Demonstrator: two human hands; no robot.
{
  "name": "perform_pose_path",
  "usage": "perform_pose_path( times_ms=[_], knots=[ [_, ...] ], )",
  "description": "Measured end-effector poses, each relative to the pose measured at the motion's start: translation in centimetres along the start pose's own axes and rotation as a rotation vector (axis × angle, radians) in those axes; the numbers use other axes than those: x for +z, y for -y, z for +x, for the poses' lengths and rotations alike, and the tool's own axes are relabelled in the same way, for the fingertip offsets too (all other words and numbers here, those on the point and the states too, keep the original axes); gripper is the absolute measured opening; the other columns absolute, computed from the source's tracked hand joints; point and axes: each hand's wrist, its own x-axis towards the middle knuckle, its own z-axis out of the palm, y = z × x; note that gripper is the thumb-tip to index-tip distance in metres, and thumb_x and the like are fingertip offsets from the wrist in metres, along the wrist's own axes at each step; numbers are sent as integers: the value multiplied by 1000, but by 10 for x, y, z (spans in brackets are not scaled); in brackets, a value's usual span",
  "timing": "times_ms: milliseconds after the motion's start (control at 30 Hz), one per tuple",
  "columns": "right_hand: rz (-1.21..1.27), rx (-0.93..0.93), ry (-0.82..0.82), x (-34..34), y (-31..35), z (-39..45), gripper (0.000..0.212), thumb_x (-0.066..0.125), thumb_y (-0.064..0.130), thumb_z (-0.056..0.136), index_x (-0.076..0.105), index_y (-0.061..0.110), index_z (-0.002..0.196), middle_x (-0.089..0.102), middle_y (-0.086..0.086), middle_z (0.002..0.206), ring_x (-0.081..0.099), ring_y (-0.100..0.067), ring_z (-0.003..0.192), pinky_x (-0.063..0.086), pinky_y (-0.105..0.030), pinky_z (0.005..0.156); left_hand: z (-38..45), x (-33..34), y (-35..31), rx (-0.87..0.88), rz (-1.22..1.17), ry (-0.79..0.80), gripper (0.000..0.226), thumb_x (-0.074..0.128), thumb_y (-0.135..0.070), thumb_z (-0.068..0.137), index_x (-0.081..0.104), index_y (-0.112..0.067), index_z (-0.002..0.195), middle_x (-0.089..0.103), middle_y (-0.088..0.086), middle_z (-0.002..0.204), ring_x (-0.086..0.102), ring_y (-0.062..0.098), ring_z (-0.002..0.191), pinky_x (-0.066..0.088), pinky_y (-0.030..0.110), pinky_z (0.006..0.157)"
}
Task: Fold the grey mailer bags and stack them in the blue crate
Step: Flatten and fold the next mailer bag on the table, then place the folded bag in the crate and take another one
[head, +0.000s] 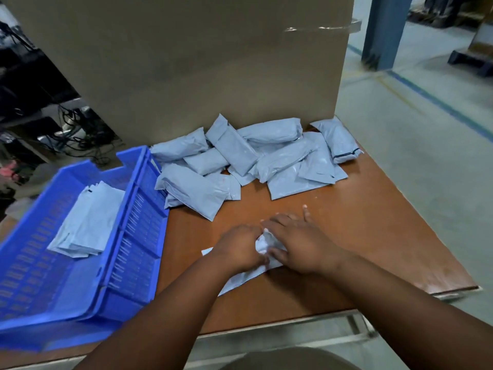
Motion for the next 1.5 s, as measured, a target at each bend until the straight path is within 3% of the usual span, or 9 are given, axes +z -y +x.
perform_pose_path(
  times_ms=[200, 300, 367, 500, 700, 833, 1100, 1267, 1500],
  knots=[
    [38, -155, -75, -59, 22, 68, 61, 62, 50, 92, 45, 41, 150, 48, 8, 138, 44, -22, 131, 24, -62, 121, -19, -66, 25, -17, 124, -187, 52, 72, -46, 94, 52, -25, 137, 66, -3, 127, 62, 22, 121, 28, 25, 74],
    [164, -232, -94, -89, 46, 104, 69, 64, 42, 89, 43, 40, 155, 51, 9, 126, 48, -17, 116, 40, -37, 105, -31, -97, 48, -82, 66, -258, 53, 75, -50, 83, 40, -33, 118, 68, -1, 107, 68, 28, 105, 48, 38, 75],
    [176, -311, -85, -114, 67, 131, 48, 65, 30, 91, 60, 37, 139, 53, 5, 111, 48, -15, 104, 41, -29, 91, -40, -118, 65, -122, 30, -285, 58, 77, -45, 79, 39, -31, 121, 68, 1, 100, 68, 29, 96, 55, 44, 74],
    [11, -385, -173, -151, 107, 192, 16, 64, 26, 98, 74, 19, 109, 56, -2, 102, 57, -27, 103, 45, -39, 90, -60, -165, 102, -194, 48, -428, 43, 74, -44, 81, 42, -30, 105, 68, 1, 96, 67, 30, 96, 43, 36, 67],
    [-185, -418, -270, -174, 189, 280, 17, 63, 36, 96, 74, 27, 105, 58, -1, 110, 56, -31, 108, 52, -41, 85, -110, -220, 188, -394, 40, -573, 32, 76, -40, 80, 52, -26, 96, 70, -1, 100, 66, 28, 100, 50, 37, 72],
    [-316, -465, -281, -176, 239, 324, 14, 62, 33, 95, 73, 24, 97, 62, -1, 108, 57, -30, 102, 45, -34, 75, -152, -228, 252, -520, -17, -620, 24, 75, -27, 80, 51, -24, 83, 58, -10, 78, 56, 18, 79, 31, 30, 54],
    [-361, -433, -144, -133, 321, 413, 22, 65, 30, 95, 77, 25, 113, 63, -6, 116, 61, -30, 112, 51, -36, 85, -169, -192, 348, -680, -93, -486, 38, 80, -39, 76, 48, -21, 71, 53, -5, 73, 57, 21, 79, 29, 34, 55],
    [-309, -187, 36, -80, 336, 465, 25, 72, 27, 89, 77, 20, 113, 73, -7, 118, 71, -31, 106, 55, -33, 84, -138, -168, 376, -723, -133, -288, 31, 80, -36, 78, 63, -11, 84, 68, 8, 94, 70, 27, 96, 48, 35, 67],
    [-204, -13, 208, -39, 349, 493, 34, 70, 20, 95, 68, 10, 127, 73, -14, 122, 71, -33, 108, 57, -38, 92, -100, -149, 415, -844, -164, -193, 21, 75, -26, 79, 66, -14, 94, 74, 6, 106, 74, 29, 101, 53, 34, 73]
  ],
)
